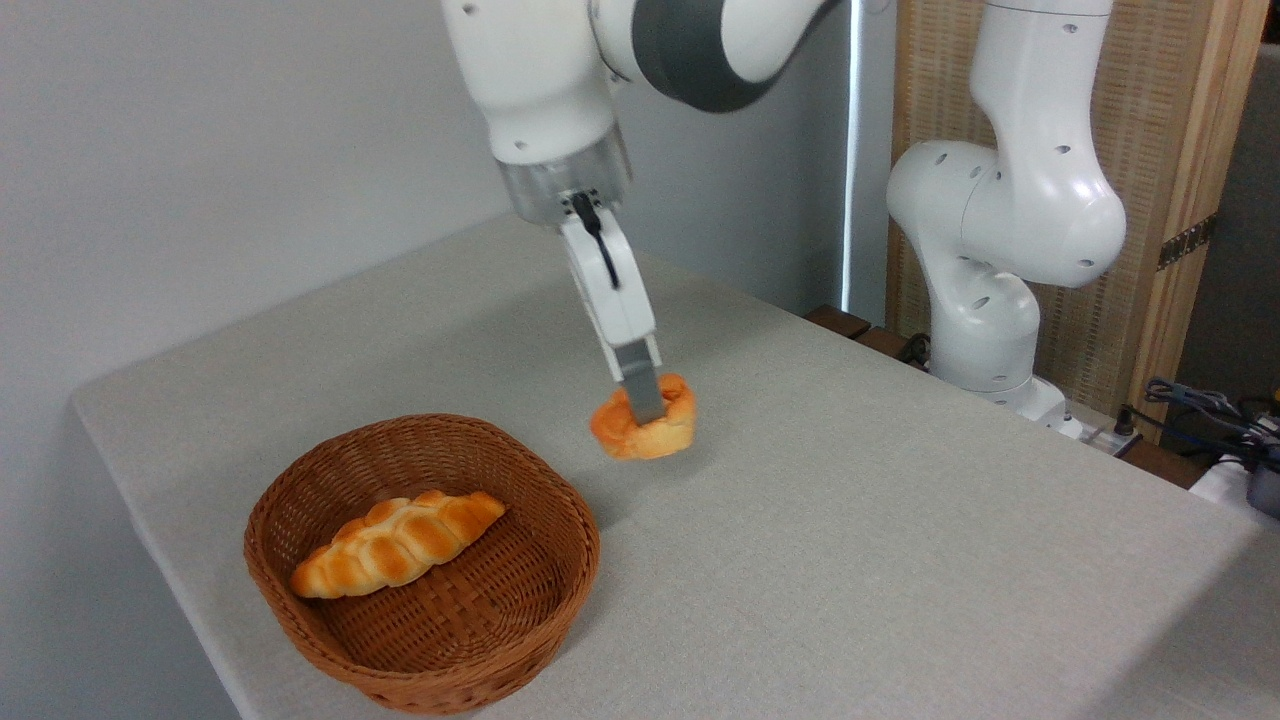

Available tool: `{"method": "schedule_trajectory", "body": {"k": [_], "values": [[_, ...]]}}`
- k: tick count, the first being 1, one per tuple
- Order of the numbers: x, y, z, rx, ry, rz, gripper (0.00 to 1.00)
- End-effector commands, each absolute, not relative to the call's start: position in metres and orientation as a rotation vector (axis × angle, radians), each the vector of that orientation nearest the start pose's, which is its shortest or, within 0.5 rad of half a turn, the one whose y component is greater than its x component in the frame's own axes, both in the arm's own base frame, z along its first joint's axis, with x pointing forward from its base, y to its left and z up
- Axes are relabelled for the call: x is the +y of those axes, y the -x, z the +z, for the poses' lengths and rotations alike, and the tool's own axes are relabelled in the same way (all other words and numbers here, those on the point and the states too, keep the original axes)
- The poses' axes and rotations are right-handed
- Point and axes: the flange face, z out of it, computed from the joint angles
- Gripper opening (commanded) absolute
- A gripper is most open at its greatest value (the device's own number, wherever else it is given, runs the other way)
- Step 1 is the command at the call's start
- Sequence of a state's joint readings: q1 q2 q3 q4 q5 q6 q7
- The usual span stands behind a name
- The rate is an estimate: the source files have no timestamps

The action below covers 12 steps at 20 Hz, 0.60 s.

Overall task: Put bread into the basket
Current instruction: 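Lift the bun and carry it over the wicker basket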

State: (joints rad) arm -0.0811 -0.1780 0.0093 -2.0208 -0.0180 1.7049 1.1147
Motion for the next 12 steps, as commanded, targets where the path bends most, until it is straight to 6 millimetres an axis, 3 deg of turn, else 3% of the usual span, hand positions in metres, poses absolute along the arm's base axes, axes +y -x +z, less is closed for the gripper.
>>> {"method": "schedule_trajectory", "body": {"k": [1,5,7,12], "values": [[-0.033,-0.536,0.550,1.636,2.785,0.087,0.37],[-0.034,-0.585,0.548,1.500,2.875,-0.069,0.37],[-0.035,-0.607,0.532,1.465,2.878,-0.192,0.38],[-0.033,-0.631,0.502,1.473,2.823,-0.262,0.42]]}}
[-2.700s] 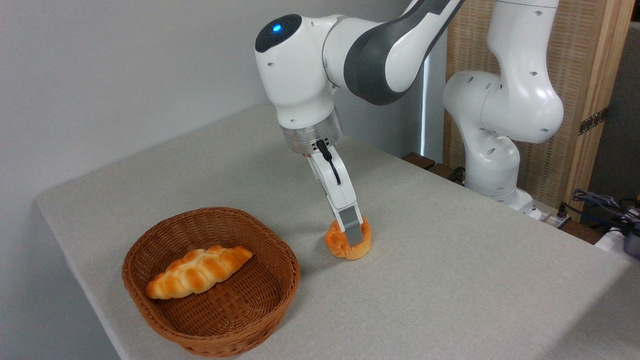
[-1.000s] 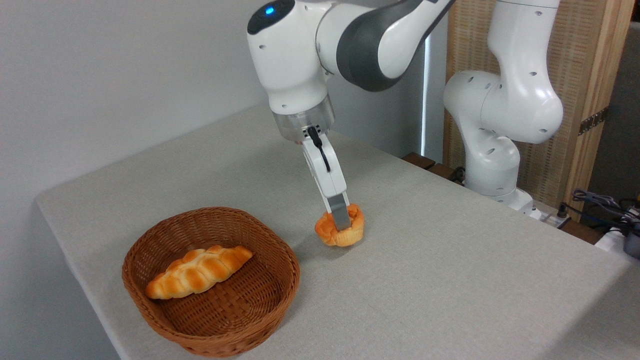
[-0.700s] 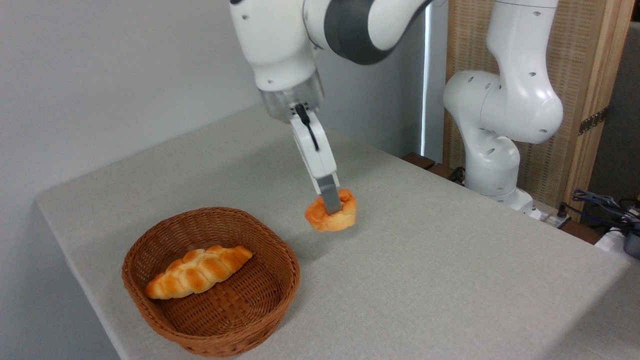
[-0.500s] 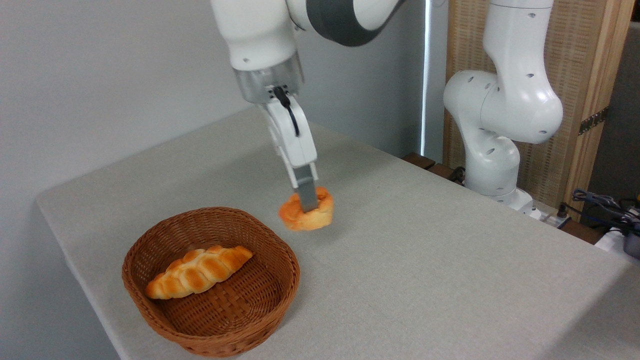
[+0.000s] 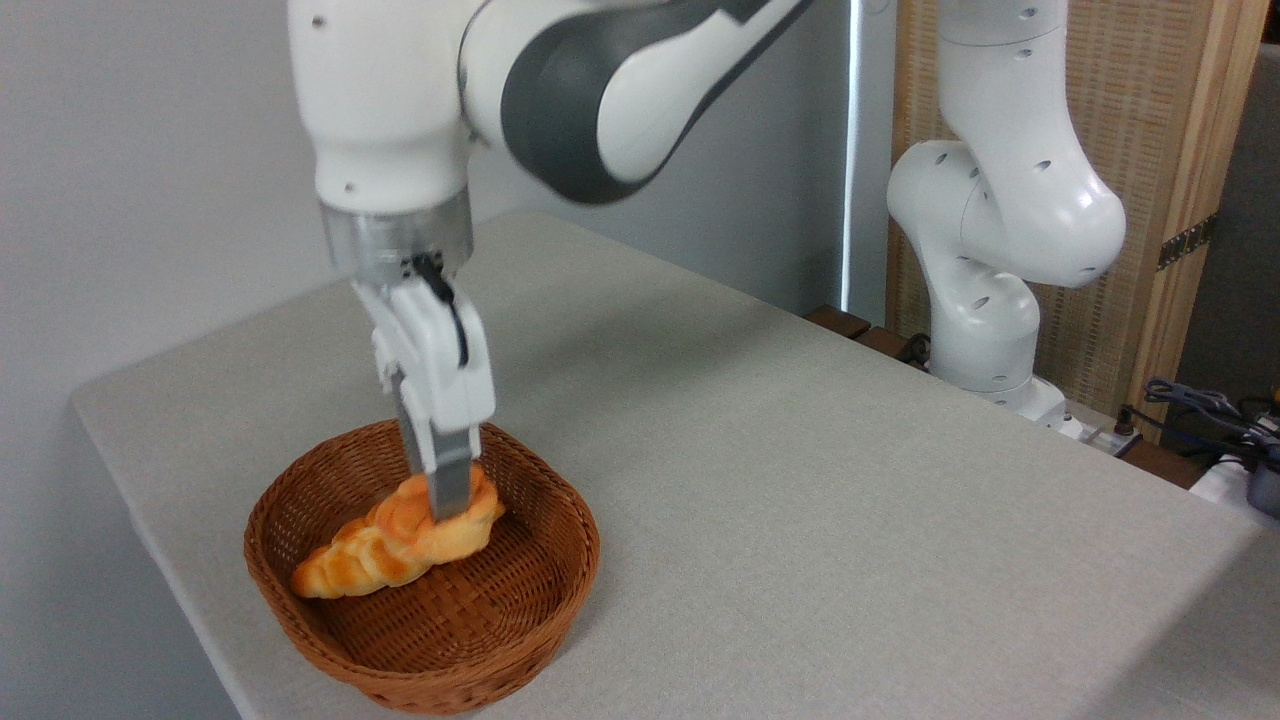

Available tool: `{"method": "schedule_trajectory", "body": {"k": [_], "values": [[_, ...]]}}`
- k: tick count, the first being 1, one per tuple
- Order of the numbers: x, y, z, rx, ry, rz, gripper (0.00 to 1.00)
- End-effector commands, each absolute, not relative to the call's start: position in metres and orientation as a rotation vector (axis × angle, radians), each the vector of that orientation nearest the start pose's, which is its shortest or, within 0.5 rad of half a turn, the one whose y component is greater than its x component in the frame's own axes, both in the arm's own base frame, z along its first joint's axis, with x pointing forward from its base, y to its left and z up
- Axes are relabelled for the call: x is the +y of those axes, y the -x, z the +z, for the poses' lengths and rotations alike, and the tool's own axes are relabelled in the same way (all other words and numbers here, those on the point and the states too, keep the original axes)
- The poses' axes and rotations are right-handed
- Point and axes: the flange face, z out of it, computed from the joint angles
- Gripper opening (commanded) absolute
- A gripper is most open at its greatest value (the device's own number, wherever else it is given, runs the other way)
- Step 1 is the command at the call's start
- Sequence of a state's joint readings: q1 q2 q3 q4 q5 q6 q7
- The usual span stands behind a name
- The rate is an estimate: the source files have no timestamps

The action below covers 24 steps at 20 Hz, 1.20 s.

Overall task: Put bread into the basket
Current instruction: 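Lift the bun and carry it over the wicker basket, then lower the bun into the basket beside the braided roll and release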

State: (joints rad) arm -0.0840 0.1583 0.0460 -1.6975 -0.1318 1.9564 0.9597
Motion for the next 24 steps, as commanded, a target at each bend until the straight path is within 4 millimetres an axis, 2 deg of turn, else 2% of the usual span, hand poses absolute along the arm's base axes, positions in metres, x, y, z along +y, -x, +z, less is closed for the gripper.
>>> {"method": "schedule_trajectory", "body": {"k": [1,4,7,11,18,22,24], "values": [[-0.033,-0.632,0.501,1.505,2.805,-0.260,0.50],[-0.031,-0.631,0.496,1.590,2.758,-0.244,0.70],[-0.030,-0.632,0.491,1.602,2.753,-0.233,0.80],[-0.027,-0.632,0.483,1.753,2.661,-0.207,0.97],[-0.024,-0.633,0.481,1.803,2.626,-0.205,1.00],[-0.021,-0.630,0.497,1.738,2.668,-0.238,1.00],[-0.022,-0.626,0.506,1.630,2.743,-0.241,1.00]]}}
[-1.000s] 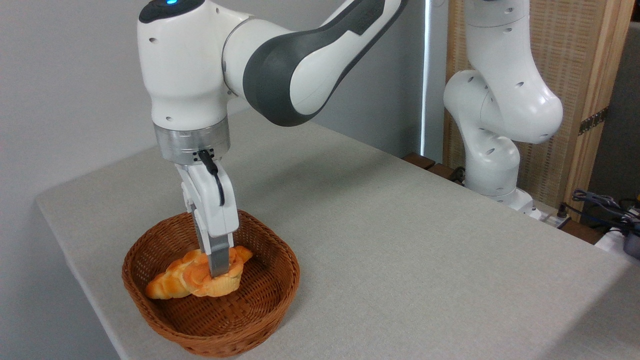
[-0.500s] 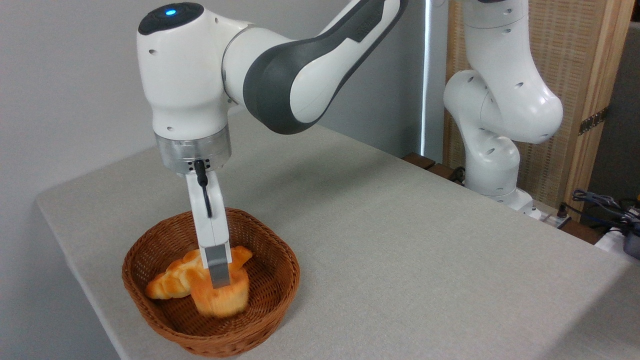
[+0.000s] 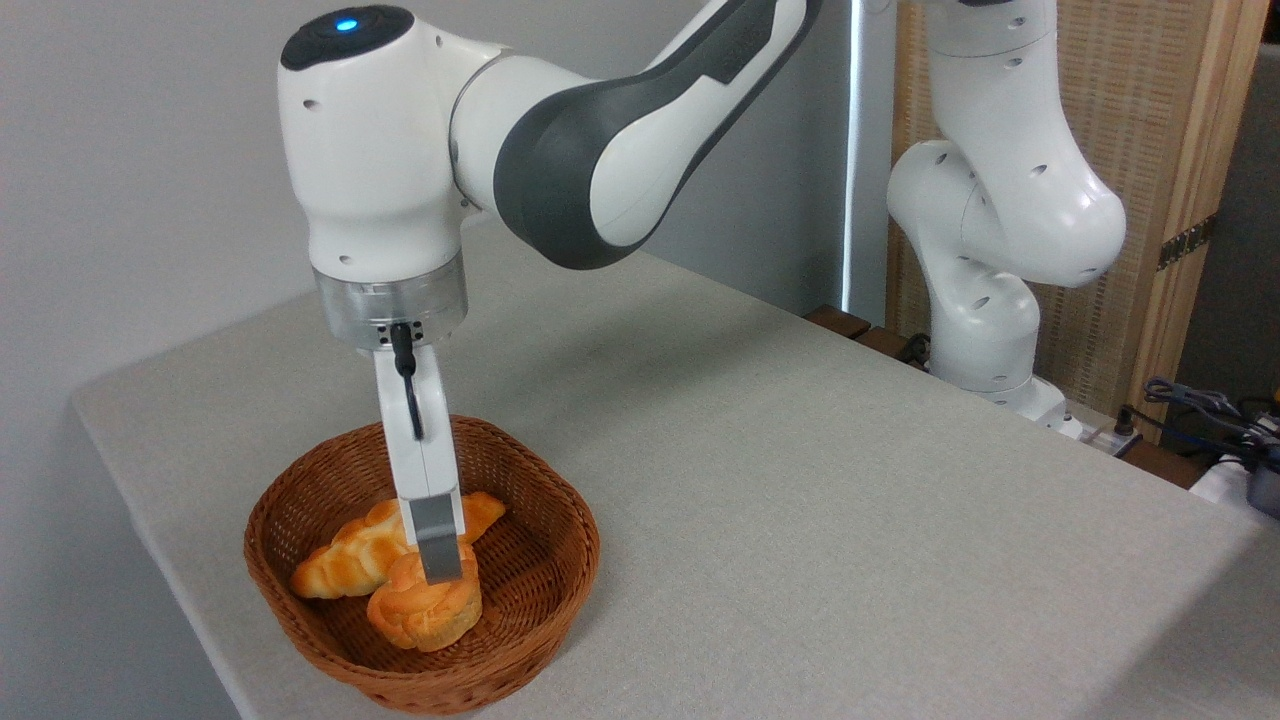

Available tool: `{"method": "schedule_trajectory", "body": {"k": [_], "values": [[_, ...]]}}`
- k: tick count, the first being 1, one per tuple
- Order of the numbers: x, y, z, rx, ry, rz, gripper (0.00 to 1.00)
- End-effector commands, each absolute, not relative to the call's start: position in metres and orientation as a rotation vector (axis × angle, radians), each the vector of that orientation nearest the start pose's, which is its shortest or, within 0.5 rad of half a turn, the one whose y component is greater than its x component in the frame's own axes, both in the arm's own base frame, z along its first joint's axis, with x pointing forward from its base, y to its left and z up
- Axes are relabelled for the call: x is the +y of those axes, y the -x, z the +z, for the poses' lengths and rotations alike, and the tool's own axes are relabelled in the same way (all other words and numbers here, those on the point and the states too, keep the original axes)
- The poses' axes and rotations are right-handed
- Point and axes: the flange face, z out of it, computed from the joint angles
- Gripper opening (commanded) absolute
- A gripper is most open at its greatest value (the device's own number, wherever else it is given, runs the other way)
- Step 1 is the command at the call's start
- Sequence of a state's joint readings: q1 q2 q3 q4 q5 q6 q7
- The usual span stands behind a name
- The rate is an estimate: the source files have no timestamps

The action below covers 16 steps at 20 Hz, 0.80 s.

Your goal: Put bread into the basket

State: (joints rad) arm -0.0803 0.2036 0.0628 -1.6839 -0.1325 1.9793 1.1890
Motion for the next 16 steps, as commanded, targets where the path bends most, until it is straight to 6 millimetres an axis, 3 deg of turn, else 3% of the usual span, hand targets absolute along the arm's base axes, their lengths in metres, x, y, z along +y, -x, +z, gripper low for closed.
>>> {"method": "schedule_trajectory", "body": {"k": [1,9,11,16], "values": [[-0.023,-0.624,0.508,1.581,2.785,-0.222,1.00],[-0.014,-0.582,0.565,1.251,3.010,-0.072,1.00],[-0.012,-0.575,0.577,1.163,2.996,-0.032,1.00],[-0.032,-0.562,0.598,1.042,2.929,-0.003,1.00]]}}
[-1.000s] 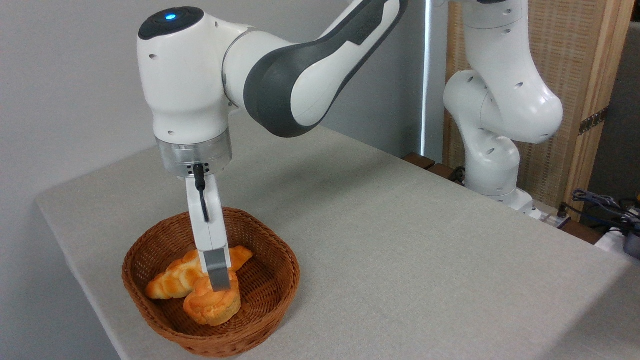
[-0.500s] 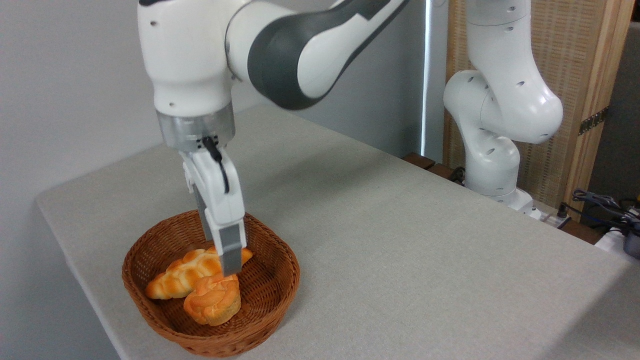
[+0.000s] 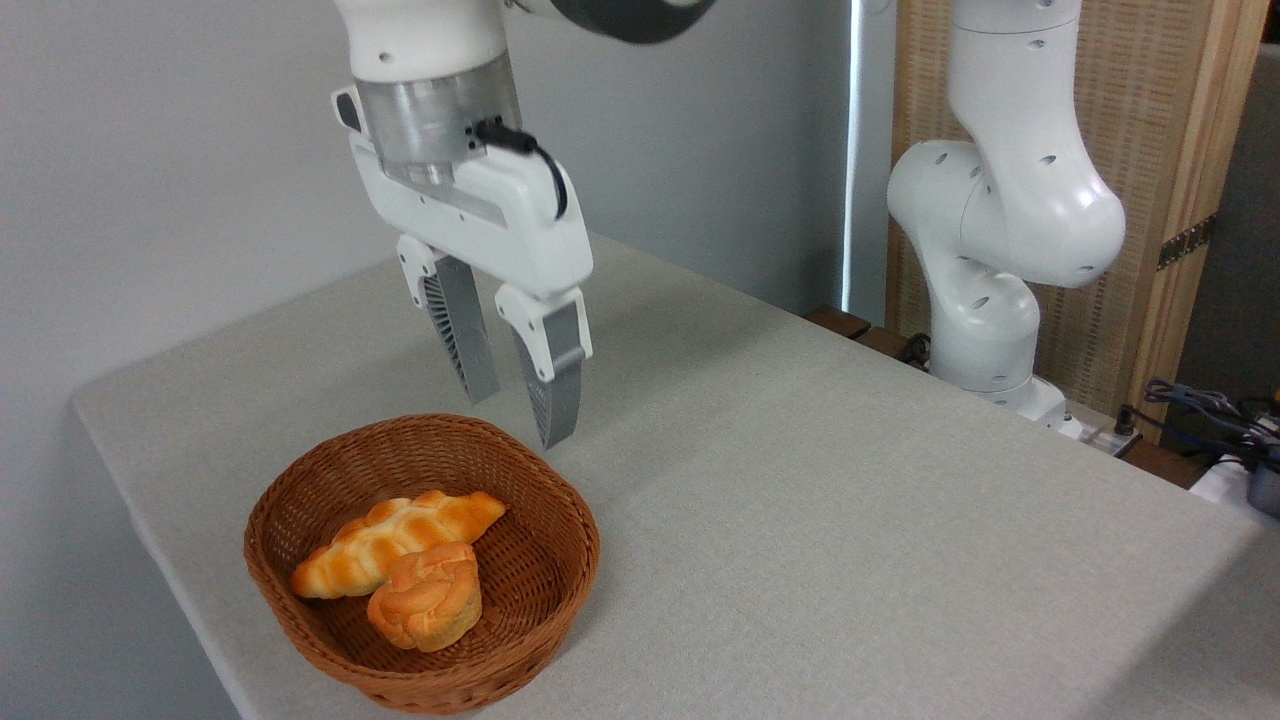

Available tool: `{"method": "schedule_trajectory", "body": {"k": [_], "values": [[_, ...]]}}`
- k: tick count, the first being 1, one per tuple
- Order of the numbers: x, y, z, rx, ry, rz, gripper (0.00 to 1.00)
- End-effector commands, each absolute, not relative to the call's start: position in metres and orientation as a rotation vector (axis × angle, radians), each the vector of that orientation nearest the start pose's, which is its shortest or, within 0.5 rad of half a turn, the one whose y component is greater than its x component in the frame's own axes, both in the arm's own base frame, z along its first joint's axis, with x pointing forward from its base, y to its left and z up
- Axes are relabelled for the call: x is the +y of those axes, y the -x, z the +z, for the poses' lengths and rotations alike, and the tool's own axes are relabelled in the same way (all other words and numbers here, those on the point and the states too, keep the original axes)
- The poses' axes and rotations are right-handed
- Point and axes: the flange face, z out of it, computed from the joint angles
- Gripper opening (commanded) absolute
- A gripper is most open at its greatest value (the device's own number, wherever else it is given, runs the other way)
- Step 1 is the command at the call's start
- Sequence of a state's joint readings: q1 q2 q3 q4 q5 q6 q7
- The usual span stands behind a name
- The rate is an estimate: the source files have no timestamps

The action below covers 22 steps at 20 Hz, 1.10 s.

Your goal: Put bread into the basket

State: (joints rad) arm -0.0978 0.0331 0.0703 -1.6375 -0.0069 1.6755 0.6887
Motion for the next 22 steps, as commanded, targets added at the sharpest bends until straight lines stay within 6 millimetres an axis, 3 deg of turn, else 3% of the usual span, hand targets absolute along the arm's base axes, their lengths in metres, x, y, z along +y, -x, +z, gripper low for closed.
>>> {"method": "schedule_trajectory", "body": {"k": [1,5,22], "values": [[-0.033,-0.561,0.601,1.043,2.926,-0.009,1.00],[-0.031,-0.548,0.618,1.038,2.929,-0.025,1.00],[-0.029,-0.543,0.621,1.062,2.928,-0.010,1.00]]}}
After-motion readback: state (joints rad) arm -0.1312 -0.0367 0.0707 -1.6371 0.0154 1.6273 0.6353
